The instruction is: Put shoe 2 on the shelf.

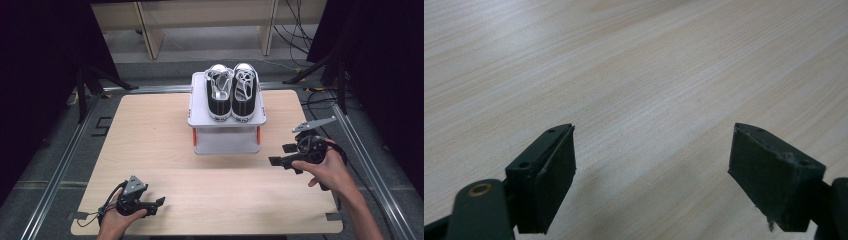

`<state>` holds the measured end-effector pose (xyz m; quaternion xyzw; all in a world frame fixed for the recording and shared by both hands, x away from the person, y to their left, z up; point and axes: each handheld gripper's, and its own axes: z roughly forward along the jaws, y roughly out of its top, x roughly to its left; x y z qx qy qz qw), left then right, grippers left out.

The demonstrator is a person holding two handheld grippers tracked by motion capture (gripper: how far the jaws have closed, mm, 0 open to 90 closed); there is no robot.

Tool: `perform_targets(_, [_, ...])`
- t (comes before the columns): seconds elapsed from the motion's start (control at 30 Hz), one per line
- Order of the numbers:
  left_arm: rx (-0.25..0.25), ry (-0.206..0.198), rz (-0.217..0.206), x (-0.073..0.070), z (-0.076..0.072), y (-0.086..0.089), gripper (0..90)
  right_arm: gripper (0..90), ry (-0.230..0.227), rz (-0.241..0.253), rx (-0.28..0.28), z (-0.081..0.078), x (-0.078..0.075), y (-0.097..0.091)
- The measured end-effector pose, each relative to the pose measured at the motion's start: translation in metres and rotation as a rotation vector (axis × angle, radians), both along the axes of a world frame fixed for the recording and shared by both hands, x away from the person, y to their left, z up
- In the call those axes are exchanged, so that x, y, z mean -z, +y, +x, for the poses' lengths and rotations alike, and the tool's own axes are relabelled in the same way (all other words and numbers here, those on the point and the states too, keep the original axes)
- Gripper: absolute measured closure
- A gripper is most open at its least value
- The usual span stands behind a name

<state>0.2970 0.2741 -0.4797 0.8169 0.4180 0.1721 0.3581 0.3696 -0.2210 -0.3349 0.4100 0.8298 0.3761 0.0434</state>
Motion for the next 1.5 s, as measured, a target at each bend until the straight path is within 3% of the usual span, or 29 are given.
perform_targets(0.03, [0.0,0.0,0.0,0.0,0.0,0.0,18.5,24.7,0.024,-0.017,-0.001,-0.003,0.0,-0.002])
perform_targets(0.13, [-0.003,0.001,-0.004,0.0,0.0,0.0,18.5,23.5,0.026,-0.003,-0.007,-0.007,0.006,-0.003])
perform_targets(0.2, [-0.028,0.02,-0.018,0.001,-0.002,-0.001,18.4,23.1,0.026,0.009,-0.016,-0.013,0.019,-0.006])
perform_targets(0.43, [-0.008,0.01,0.0,0.001,0.0,0.0,18.4,22.9,0.032,-0.028,-0.028,-0.022,0.041,-0.011])
perform_targets(0.57, [-0.006,0.007,-0.003,0.001,0.0,0.0,18.4,22.9,0.039,-0.031,-0.004,-0.027,0.058,-0.01])
perform_targets(0.63, [-0.007,0.008,-0.002,0.001,0.0,0.0,18.4,23.1,0.055,-0.064,-0.013,-0.029,0.07,-0.011])
perform_targets(0.73, [-0.026,0.027,-0.012,0.002,-0.001,-0.001,18.4,23.1,0.035,-0.124,-0.005,-0.032,0.083,-0.009])
perform_targets(0.87, [-0.001,0.007,0.008,0.001,0.0,0.0,18.4,23.9,0.038,-0.146,-0.022,-0.038,0.099,-0.005])
perform_targets(0.9, [-0.02,0.018,-0.01,0.001,-0.001,-0.001,18.4,23.9,0.021,-0.183,-0.036,-0.039,0.101,-0.003])
perform_targets(0.93, [-0.02,0.018,-0.01,0.001,-0.001,-0.001,18.4,23.9,0.021,-0.183,-0.036,-0.039,0.101,-0.003])
perform_targets(0.97, [-0.006,0.004,-0.003,0.0,-0.001,0.0,18.4,24.7,0.009,-0.216,-0.04,-0.043,0.104,-0.001])
perform_targets(1.0, [-0.022,0.016,-0.014,0.001,-0.002,-0.001,18.4,24.8,0.001,-0.21,-0.038,-0.044,0.105,0.0])
perform_targets(1.03, [-0.004,0.003,0.002,0.0,-0.001,0.0,18.4,24.8,0.01,-0.222,-0.047,-0.046,0.104,0.001])
perform_targets(1.13, [-0.009,0.005,-0.009,0.0,-0.001,-0.001,18.4,25.2,-0.006,-0.218,-0.058,-0.047,0.108,0.0])
perform_targets(1.23, [-0.01,0.006,-0.01,0.0,-0.001,-0.001,18.4,24.7,0.052,-0.218,-0.04,-0.051,0.116,-0.002])
perform_targets(1.27, [-0.02,0.013,-0.015,0.0,-0.002,-0.001,18.4,24.3,0.024,-0.232,-0.055,-0.05,0.118,-0.004])
perform_targets(1.33, [-0.001,0.001,-0.001,0.0,-0.001,0.0,18.4,25.6,0.078,-0.191,-0.01,-0.056,0.119,-0.004])
perform_targets(1.4, [0.0,-0.002,0.002,0.0,0.0,0.0,18.4,25.4,0.038,-0.19,-0.038,-0.054,0.121,-0.009])
perform_targets(1.5, [0.002,0.001,0.005,0.0,-0.001,0.0,18.4,25.1,0.042,-0.195,-0.021,-0.055,0.122,-0.014])
